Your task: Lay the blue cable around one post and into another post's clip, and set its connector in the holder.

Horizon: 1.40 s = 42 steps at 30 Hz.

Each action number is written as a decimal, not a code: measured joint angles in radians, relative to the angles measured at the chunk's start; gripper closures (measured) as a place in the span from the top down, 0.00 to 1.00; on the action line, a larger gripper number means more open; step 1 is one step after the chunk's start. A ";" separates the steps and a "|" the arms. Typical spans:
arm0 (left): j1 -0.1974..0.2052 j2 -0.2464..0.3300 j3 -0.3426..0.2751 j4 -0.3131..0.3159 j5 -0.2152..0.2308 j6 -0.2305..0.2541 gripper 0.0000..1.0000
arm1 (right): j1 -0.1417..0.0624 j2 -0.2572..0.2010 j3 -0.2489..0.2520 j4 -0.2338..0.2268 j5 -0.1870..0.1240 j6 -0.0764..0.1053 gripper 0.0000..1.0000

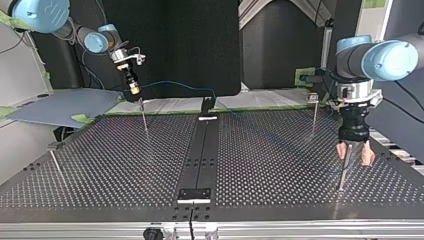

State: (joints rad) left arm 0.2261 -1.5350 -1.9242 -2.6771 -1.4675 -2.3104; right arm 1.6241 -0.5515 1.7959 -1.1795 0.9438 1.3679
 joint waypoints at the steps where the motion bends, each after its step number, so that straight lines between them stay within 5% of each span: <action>1: 0.000 0.000 -0.001 0.010 0.000 -0.010 1.00 | 0.000 0.000 0.000 0.000 0.000 0.000 0.00; 23: -0.026 0.074 -0.015 -0.097 -0.040 -0.213 1.00 | 0.000 0.000 0.000 0.001 0.007 0.001 0.00; 31: -0.032 0.054 -0.028 -0.070 -0.018 -0.266 1.00 | 0.000 0.000 0.000 0.000 0.007 0.001 0.00; 42: -0.033 0.094 -0.041 -0.130 -0.075 -0.240 1.00 | 0.001 0.001 0.000 0.001 0.008 0.000 0.00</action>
State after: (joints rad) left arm 0.1932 -1.4412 -1.9651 -2.8068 -1.5421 -2.5499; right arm 1.6255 -0.5509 1.7961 -1.1783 0.9514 1.3682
